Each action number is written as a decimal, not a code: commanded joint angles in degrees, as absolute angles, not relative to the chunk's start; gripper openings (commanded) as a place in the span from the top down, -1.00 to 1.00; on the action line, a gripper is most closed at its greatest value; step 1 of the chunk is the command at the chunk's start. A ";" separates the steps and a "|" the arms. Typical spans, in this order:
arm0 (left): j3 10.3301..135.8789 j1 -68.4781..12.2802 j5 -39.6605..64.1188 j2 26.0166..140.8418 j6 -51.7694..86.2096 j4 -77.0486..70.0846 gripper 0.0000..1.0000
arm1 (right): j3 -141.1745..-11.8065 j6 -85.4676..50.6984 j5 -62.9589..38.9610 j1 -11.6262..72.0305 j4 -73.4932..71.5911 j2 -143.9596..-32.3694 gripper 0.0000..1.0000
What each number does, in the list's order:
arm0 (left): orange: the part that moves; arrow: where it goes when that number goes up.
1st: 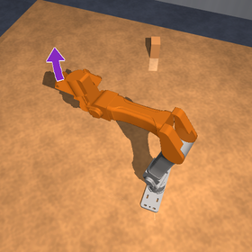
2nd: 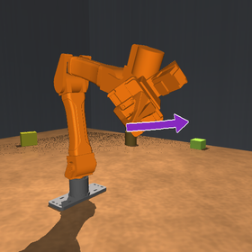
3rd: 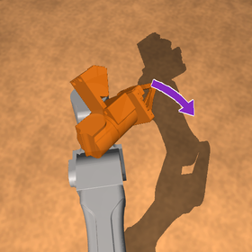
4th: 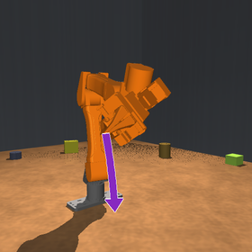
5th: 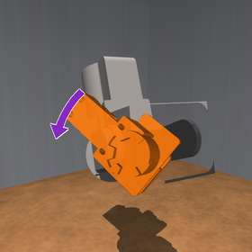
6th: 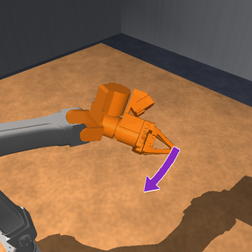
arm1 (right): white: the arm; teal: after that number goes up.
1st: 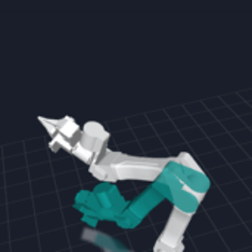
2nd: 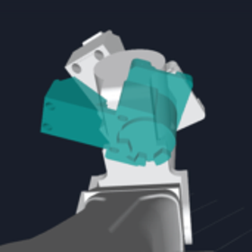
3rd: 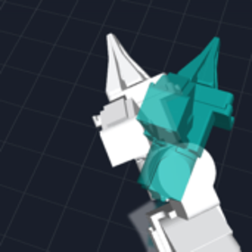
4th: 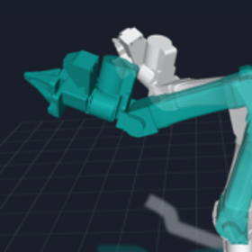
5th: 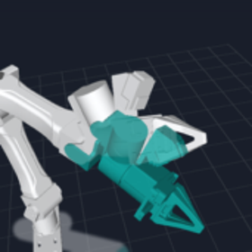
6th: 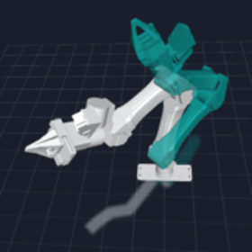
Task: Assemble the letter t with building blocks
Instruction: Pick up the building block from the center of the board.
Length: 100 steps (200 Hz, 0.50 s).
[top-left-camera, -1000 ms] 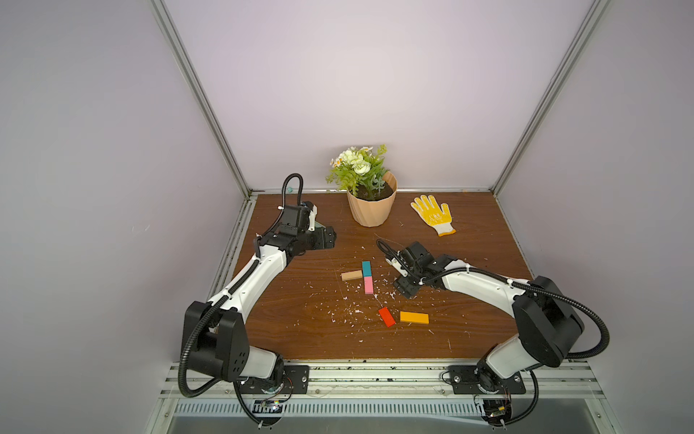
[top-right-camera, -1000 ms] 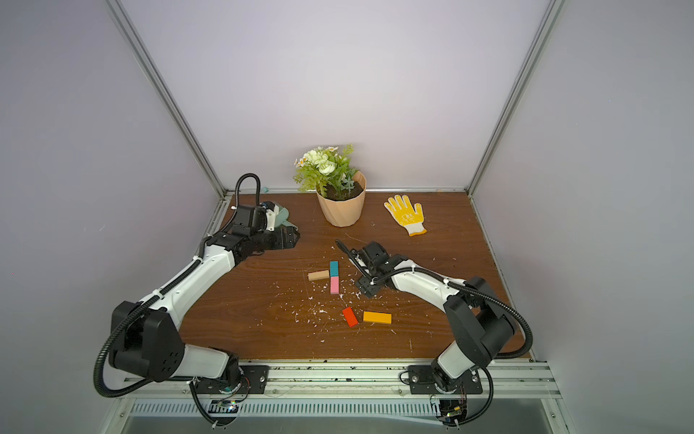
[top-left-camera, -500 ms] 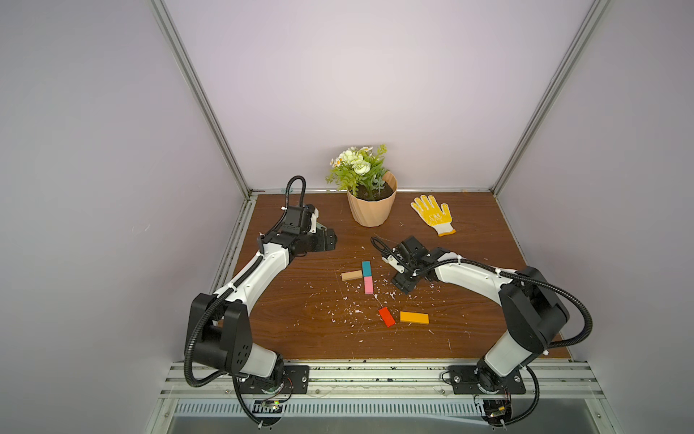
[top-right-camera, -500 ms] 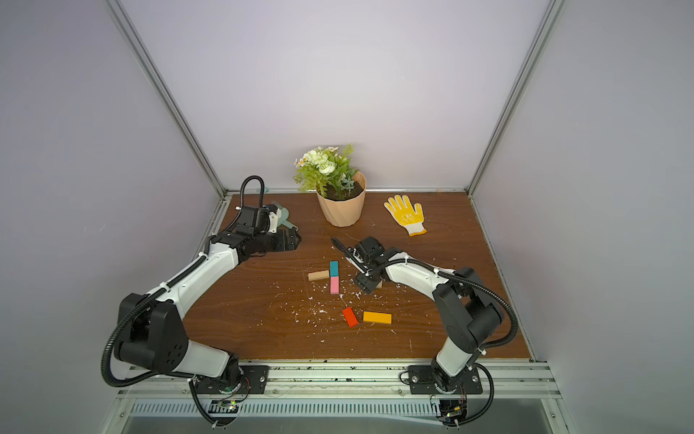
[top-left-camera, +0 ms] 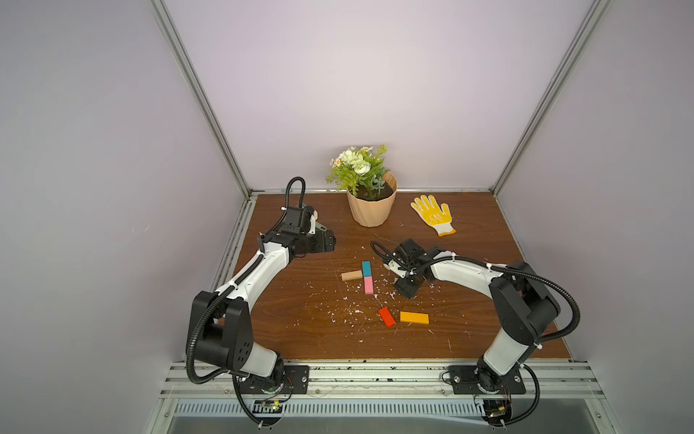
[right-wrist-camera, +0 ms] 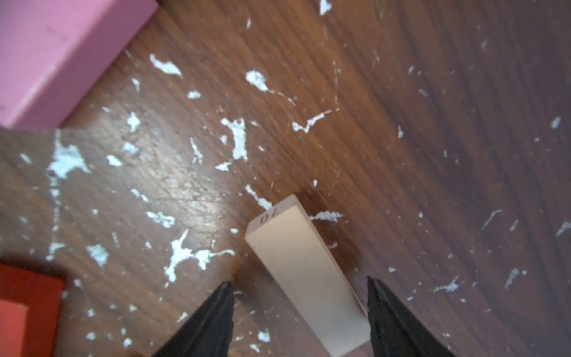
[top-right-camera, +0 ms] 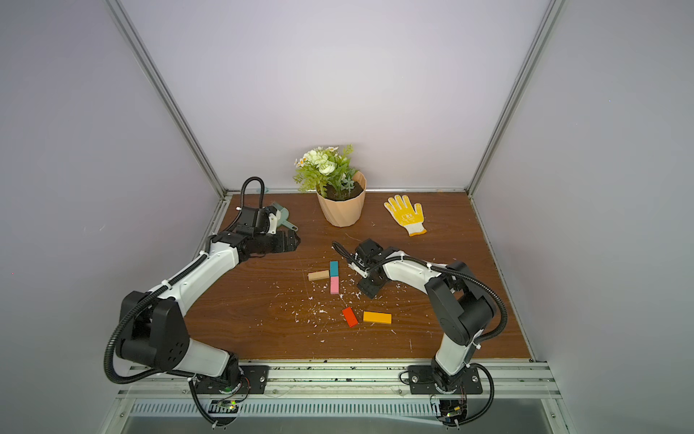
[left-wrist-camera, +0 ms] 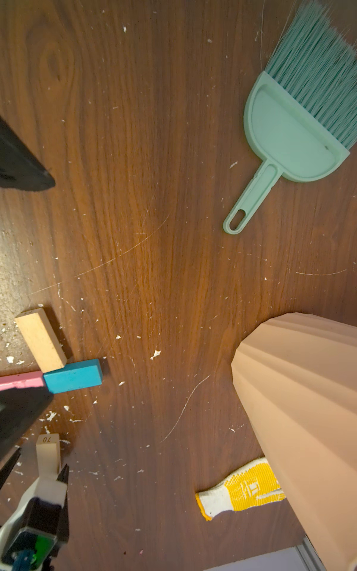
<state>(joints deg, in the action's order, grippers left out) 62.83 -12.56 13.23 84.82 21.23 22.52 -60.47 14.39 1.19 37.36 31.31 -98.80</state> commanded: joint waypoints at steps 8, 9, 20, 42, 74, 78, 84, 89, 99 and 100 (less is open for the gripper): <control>64.16 -11.46 12.89 85.34 22.76 23.68 -0.98 | -62.66 15.50 0.97 37.17 33.19 -100.13 -0.29; 64.16 -11.49 12.91 85.34 22.81 23.66 -0.98 | -62.71 15.49 0.97 37.13 33.25 -100.16 -0.28; 64.16 -11.44 12.83 85.43 22.80 23.65 -0.98 | -62.75 15.43 1.62 37.09 33.28 -100.78 -0.25; 64.29 -11.49 13.00 85.60 22.94 23.81 -0.98 | -62.85 15.38 2.37 37.07 33.30 -101.25 -0.08; 64.25 -11.36 13.21 85.87 23.02 23.82 -0.98 | -62.93 15.91 4.41 37.15 32.49 -100.53 0.41; 64.25 -11.38 13.32 85.90 23.00 23.86 -0.98 | -63.01 16.12 4.70 37.12 32.22 -100.38 0.47; 64.25 -11.38 13.43 85.93 23.11 23.86 -0.98 | -63.27 16.45 4.80 37.10 31.96 -100.12 0.58; 64.29 -11.37 13.59 86.00 23.10 23.88 -0.98 | -63.59 16.75 4.88 37.15 31.77 -100.10 0.66; 64.34 -11.32 13.97 86.13 23.17 23.84 -0.98 | -64.51 17.50 5.02 37.13 31.57 -99.98 0.80; 64.38 -11.33 13.97 86.13 23.14 23.87 -0.98 | -64.60 17.63 5.06 37.15 31.56 -100.00 0.81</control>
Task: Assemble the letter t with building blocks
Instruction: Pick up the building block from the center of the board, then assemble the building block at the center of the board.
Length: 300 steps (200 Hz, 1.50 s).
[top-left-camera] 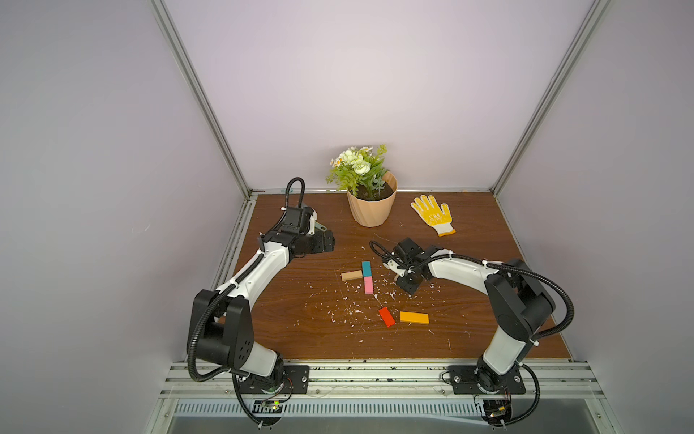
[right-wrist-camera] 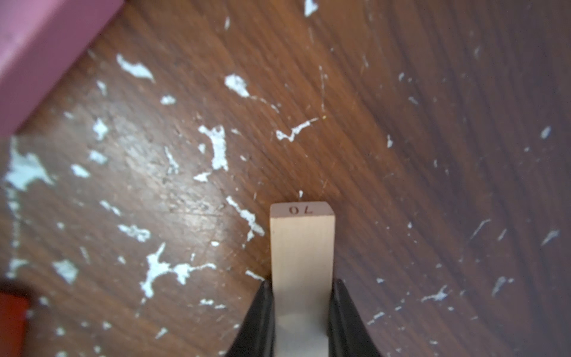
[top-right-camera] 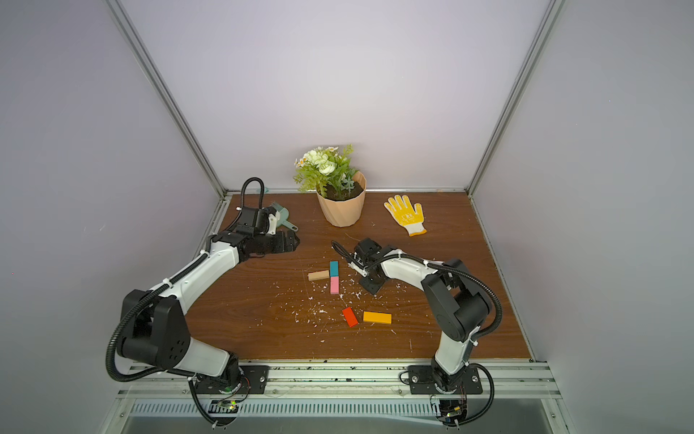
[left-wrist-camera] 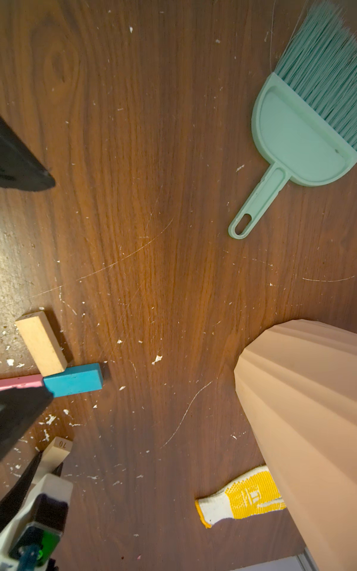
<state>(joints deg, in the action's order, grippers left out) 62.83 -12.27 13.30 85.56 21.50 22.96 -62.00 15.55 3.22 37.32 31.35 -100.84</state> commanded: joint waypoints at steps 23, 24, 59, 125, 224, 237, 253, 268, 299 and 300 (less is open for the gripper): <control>64.44 -11.19 14.15 86.13 23.16 24.07 -0.98 | -67.48 20.80 6.27 37.18 30.96 -99.78 0.93; 64.43 -11.22 14.06 86.13 23.18 24.08 -0.98 | -67.62 20.95 6.39 37.22 30.95 -99.77 0.93; 64.37 -11.17 12.60 85.52 23.44 24.69 -0.98 | -70.75 30.36 7.00 37.55 29.17 -99.62 1.00; 64.45 -10.19 12.37 86.04 24.16 25.58 -0.98 | -71.05 41.73 1.51 37.55 27.96 -99.79 1.00; 64.18 -8.57 12.84 86.13 24.51 25.55 -0.98 | -75.56 44.38 -3.08 38.58 32.52 -107.79 1.00; 64.16 -8.56 12.99 86.13 24.56 25.40 -0.98 | -75.83 44.47 -3.08 39.01 32.69 -108.40 1.00; 64.16 -8.46 13.18 86.30 24.70 25.40 -0.98 | -76.78 44.40 -3.26 39.43 33.58 -109.55 1.00; 64.17 -8.43 13.32 86.34 24.74 25.40 -0.98 | -77.24 44.45 -3.08 40.12 33.71 -110.42 1.00; 64.07 -8.30 13.33 86.36 24.70 25.39 -0.98 | -78.17 44.26 -3.07 40.82 33.90 -111.89 1.00; 64.07 -8.32 13.35 86.34 24.70 25.40 -0.98 | -78.20 44.28 -3.07 40.80 33.91 -111.93 1.00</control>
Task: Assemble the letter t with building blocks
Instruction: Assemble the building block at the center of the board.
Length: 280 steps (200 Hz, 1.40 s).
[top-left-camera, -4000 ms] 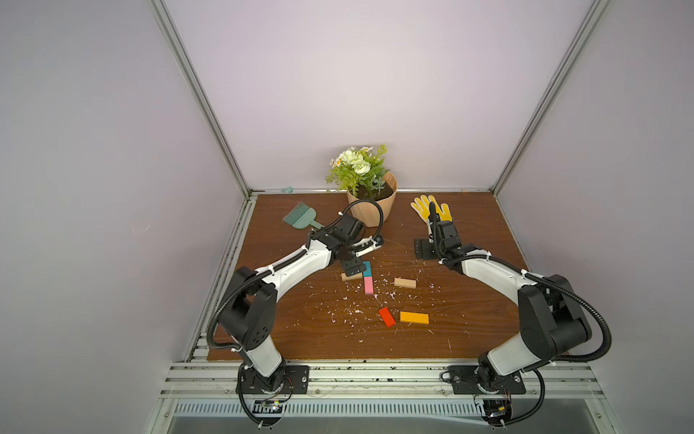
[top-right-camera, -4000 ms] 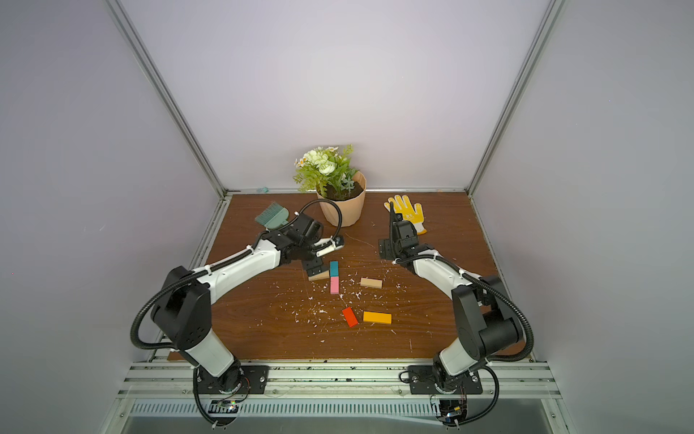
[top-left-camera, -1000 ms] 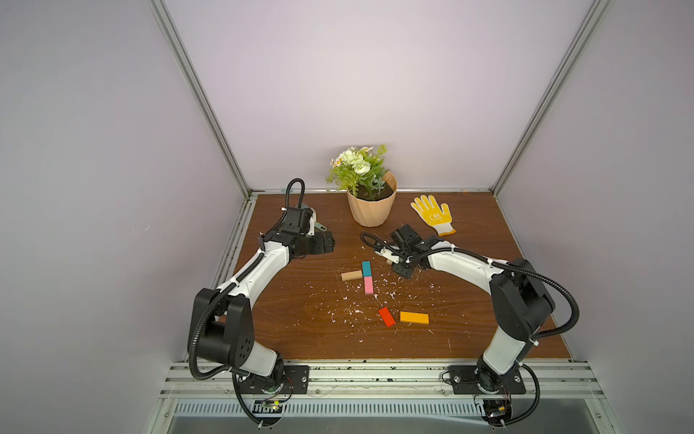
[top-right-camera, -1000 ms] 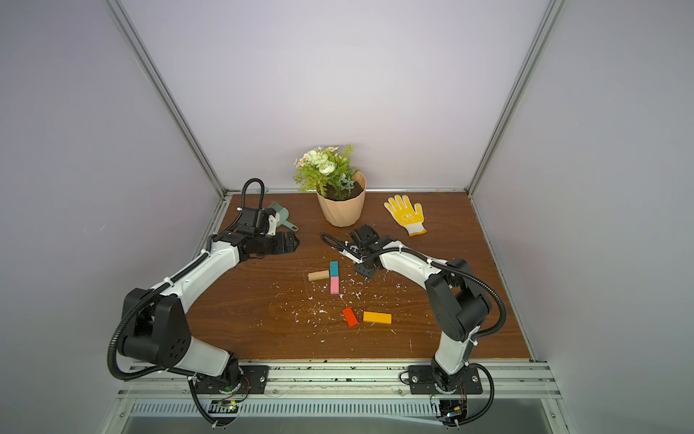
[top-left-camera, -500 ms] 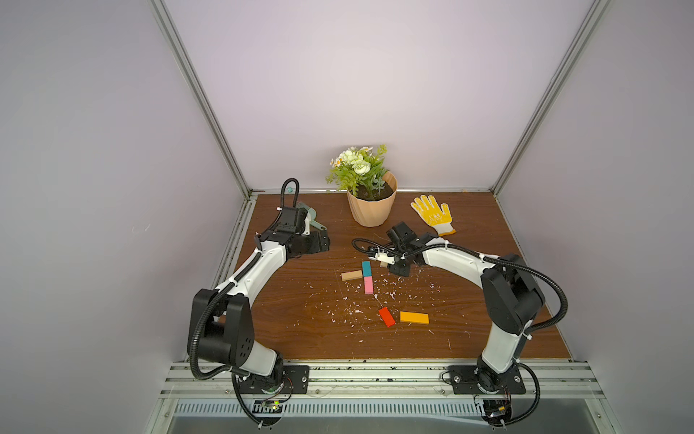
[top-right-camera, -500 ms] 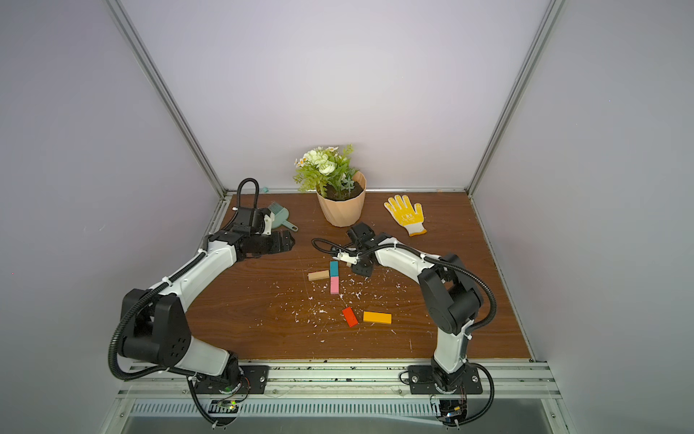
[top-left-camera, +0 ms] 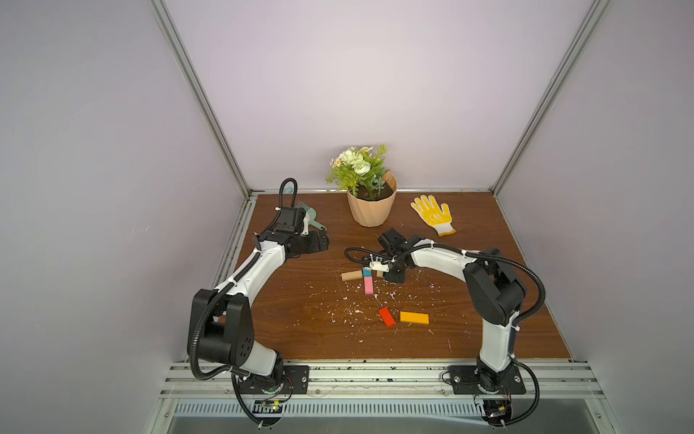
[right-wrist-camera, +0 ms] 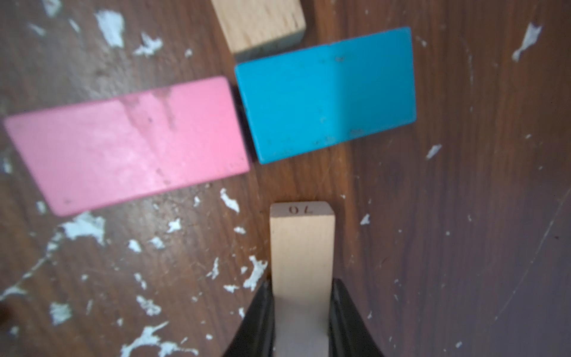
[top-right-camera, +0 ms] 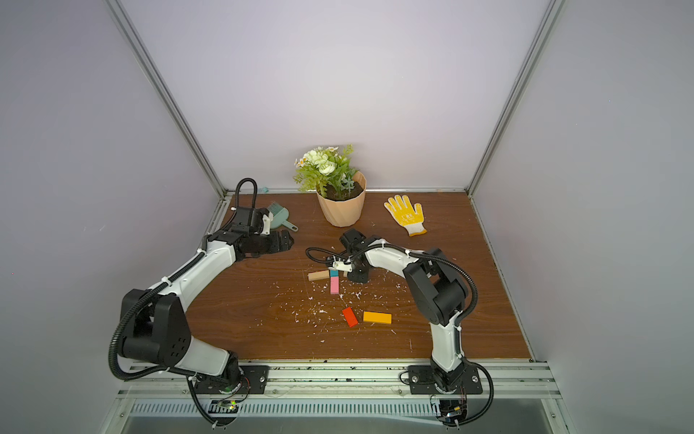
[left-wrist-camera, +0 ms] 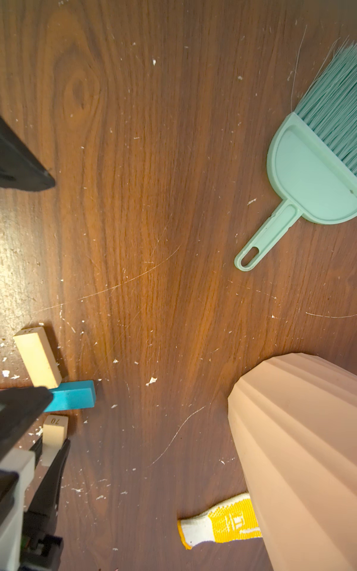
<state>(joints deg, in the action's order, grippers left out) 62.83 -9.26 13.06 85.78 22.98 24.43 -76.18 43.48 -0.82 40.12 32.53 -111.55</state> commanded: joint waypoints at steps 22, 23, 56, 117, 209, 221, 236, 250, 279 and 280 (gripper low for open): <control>64.12 -8.30 13.38 86.48 24.70 25.40 -0.98 | -79.16 44.24 -2.74 40.95 34.49 -112.78 1.00; 64.10 -8.28 13.42 86.48 24.70 25.40 -0.98 | -79.18 44.27 -2.69 40.96 34.51 -112.82 1.00; 64.11 -8.17 13.39 86.57 24.78 25.40 -0.98 | -80.32 44.82 -2.39 41.11 35.11 -113.53 0.99; 64.12 -7.97 13.33 86.74 24.87 25.49 -0.98 | -80.94 45.17 -1.68 41.65 35.32 -114.34 0.78; 64.07 -7.82 13.19 86.74 24.94 25.58 -0.98 | -81.12 45.67 -1.41 42.06 36.09 -115.13 0.64; 64.08 -7.73 13.20 86.81 25.05 25.58 -0.98 | -81.17 45.75 -1.34 42.10 36.20 -115.23 0.60; 64.08 -7.73 13.21 86.82 25.05 25.58 -0.98 | -81.25 45.70 -1.14 42.02 36.27 -115.50 0.49; 64.08 -7.67 13.15 86.79 25.05 25.58 -0.98 | -81.38 45.49 -0.94 42.04 36.39 -115.58 0.39; 64.08 -7.65 13.10 86.83 25.05 25.57 -0.98 | -81.47 45.53 -0.70 42.04 36.44 -115.49 0.29; 64.07 -7.65 13.14 86.84 25.05 25.57 -0.98 | -81.47 45.53 -0.66 42.03 36.46 -115.49 0.29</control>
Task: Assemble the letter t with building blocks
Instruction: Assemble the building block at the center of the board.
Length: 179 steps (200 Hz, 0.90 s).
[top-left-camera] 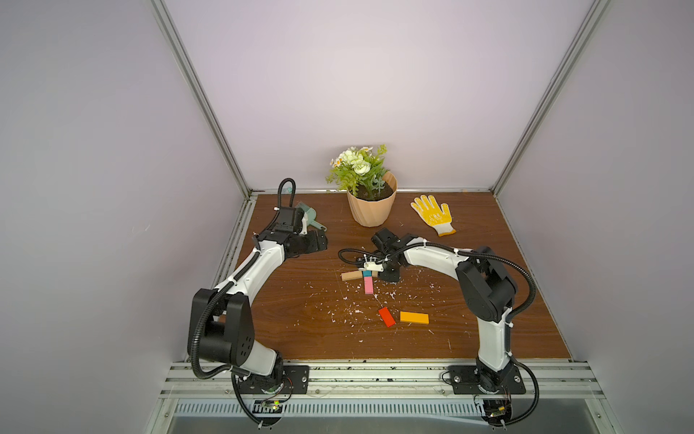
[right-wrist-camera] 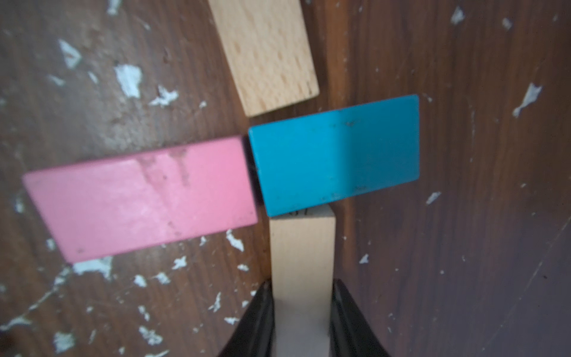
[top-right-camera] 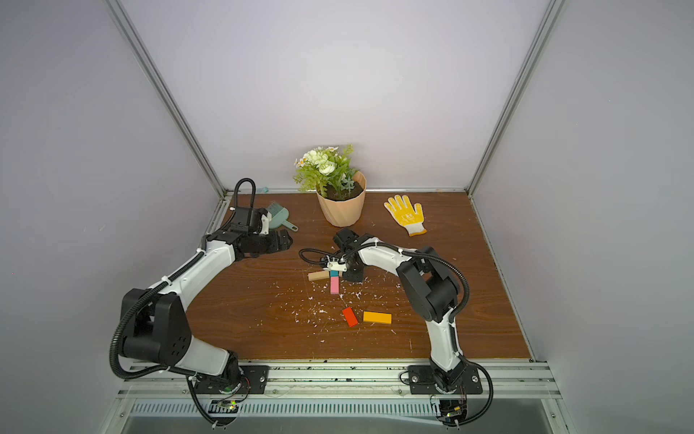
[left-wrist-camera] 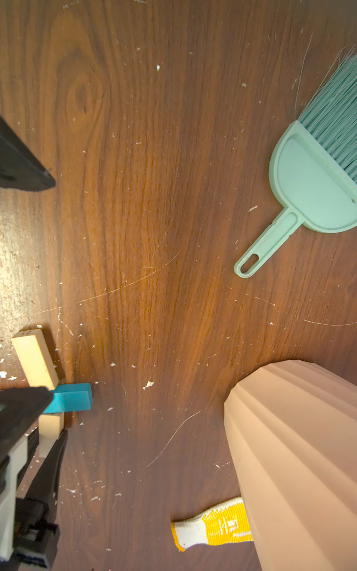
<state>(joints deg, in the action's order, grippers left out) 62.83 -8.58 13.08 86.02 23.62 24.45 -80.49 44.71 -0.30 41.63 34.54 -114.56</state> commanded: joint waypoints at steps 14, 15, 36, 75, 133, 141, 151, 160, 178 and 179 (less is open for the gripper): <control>64.07 -7.65 13.10 86.92 25.14 25.58 -0.98 | -81.52 45.53 -0.45 42.03 36.47 -115.48 0.24; 64.03 -7.60 13.10 86.92 25.14 25.62 -0.98 | -81.50 45.53 -0.44 42.02 36.43 -115.49 0.24; 64.09 -7.56 13.09 86.87 25.14 25.65 -0.98 | -81.69 45.36 -0.61 42.06 36.65 -115.49 0.18; 64.07 -7.56 13.14 86.93 24.52 25.62 -0.98 | -81.33 44.26 -0.23 41.93 35.35 -113.37 -0.04; 61.93 -7.54 13.41 84.05 21.94 23.66 -0.98 | -78.98 34.92 3.00 40.61 29.08 -100.41 -0.46; 61.58 -7.51 14.53 84.11 21.79 23.29 -0.98 | -78.59 32.23 5.37 40.61 28.03 -98.97 -0.46; 61.30 -8.09 15.78 84.13 21.71 23.00 -0.98 | -77.74 28.03 9.98 40.45 26.18 -97.23 -0.46; 61.26 -9.49 15.01 84.03 21.96 23.38 -0.98 | -76.58 21.38 17.34 40.00 22.89 -95.75 -0.45; 60.71 -14.67 10.60 82.60 22.85 24.38 -0.98 | -77.41 5.20 28.30 36.60 22.27 -94.56 -0.48; 60.68 -14.89 10.44 82.52 22.98 24.41 -0.98 | -77.64 4.18 28.43 36.27 22.52 -94.56 -0.47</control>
<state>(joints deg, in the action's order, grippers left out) 61.60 -9.93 13.74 85.14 21.89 23.70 -77.43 26.81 12.60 40.18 25.78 -96.27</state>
